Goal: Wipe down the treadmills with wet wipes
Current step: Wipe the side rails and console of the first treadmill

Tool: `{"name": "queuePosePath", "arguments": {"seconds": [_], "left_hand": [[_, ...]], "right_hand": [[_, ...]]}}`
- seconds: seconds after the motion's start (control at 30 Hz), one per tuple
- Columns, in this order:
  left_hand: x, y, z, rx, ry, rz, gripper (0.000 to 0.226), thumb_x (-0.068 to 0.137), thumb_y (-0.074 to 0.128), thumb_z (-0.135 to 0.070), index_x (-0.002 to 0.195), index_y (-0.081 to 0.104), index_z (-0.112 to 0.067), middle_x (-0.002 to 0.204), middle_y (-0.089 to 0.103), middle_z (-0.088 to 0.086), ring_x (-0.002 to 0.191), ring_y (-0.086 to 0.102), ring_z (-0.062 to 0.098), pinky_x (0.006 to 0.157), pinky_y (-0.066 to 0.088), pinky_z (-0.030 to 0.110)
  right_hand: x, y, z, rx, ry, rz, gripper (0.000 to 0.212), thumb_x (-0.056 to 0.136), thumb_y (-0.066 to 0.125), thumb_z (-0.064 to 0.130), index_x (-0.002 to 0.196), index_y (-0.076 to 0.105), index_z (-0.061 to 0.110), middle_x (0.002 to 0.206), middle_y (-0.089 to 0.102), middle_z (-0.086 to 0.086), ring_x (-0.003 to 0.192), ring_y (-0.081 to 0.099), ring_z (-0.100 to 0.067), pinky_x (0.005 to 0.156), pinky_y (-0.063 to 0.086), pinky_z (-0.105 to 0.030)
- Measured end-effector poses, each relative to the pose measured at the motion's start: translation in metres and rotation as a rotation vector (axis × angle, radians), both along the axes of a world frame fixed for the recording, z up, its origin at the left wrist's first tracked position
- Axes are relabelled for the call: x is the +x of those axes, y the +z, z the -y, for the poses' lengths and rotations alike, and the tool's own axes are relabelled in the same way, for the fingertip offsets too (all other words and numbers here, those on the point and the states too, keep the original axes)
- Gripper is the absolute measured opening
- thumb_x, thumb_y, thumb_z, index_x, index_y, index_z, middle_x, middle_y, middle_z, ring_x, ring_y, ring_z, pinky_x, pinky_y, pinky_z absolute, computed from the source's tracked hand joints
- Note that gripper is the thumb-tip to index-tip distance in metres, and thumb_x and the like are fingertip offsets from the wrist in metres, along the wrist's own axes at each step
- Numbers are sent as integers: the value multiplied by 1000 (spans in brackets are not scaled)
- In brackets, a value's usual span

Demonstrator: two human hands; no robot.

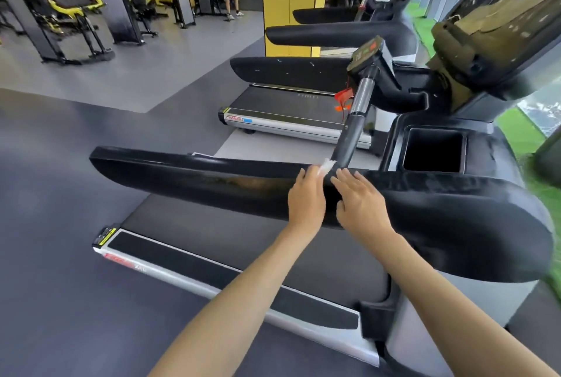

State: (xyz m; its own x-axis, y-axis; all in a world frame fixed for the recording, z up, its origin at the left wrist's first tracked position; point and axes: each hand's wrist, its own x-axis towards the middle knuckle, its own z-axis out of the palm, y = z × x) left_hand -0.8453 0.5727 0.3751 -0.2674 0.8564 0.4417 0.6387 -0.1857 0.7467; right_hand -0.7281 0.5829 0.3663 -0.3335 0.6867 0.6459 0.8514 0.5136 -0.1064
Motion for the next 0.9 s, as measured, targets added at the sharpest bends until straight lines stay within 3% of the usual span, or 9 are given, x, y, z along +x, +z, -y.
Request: {"name": "queuePosePath", "arguments": {"seconds": [0.07,0.1,0.17,0.27,0.47,0.63,0.7,0.77,0.9], "left_hand": [[-2,13,5,13,-21,185,23,104,36,-17,93,54,-7,78,57,4,74,53,19,66,39,32],[-10,20,2,37,70,262,24,104,35,-17,88,50,-7,74,53,3,70,49,19,66,39,33],[-35,29,-8,51,307,334,28,105,31,-17,95,52,-2,85,59,11,83,55,27,73,44,39],[-59,25,-20,-49,456,287,34,105,28,-18,114,53,3,114,61,22,107,54,36,78,39,35],[18,-6,-21,49,429,23,23,102,38,-7,110,58,3,94,60,18,87,58,35,66,36,33],[59,11,-1,-55,137,268,28,104,36,-19,91,53,-1,75,51,3,66,45,7,63,38,26],[40,28,-3,9,248,456,30,103,35,-19,92,54,2,84,55,8,78,51,10,73,42,29],[0,43,-9,67,483,562,33,103,34,-20,109,56,4,108,59,18,101,55,27,82,41,32],[-30,28,-10,-25,631,281,32,104,31,-15,115,53,6,117,60,24,108,53,37,79,32,31]], "right_hand": [[8,11,2,-53,-42,-69,36,57,65,-16,90,72,-4,91,72,-19,89,68,-38,92,50,-37],[11,16,2,-104,-72,-105,28,62,61,-14,86,71,-4,84,71,-18,82,65,-39,86,50,-34],[20,21,0,-144,-78,-124,21,67,55,-13,80,68,-4,75,67,-14,73,59,-37,78,47,-38],[39,16,-8,-71,11,-88,22,64,54,-14,78,68,-4,72,63,-11,68,59,-34,86,51,-42],[55,4,-22,23,133,-7,37,55,64,-17,89,70,-4,88,69,-13,85,67,-30,105,36,-40],[61,1,-29,24,187,-14,35,55,63,-17,86,70,-3,85,67,-11,80,66,-28,109,30,-42],[60,1,-29,17,175,7,30,57,63,-15,83,69,-1,80,65,-10,75,65,-28,108,34,-40],[55,0,-27,22,170,39,26,55,65,-11,78,66,1,77,62,-9,73,63,-27,105,41,-40],[57,2,-27,15,186,66,24,56,66,-8,78,66,2,76,60,-8,73,61,-27,101,47,-41]]}}
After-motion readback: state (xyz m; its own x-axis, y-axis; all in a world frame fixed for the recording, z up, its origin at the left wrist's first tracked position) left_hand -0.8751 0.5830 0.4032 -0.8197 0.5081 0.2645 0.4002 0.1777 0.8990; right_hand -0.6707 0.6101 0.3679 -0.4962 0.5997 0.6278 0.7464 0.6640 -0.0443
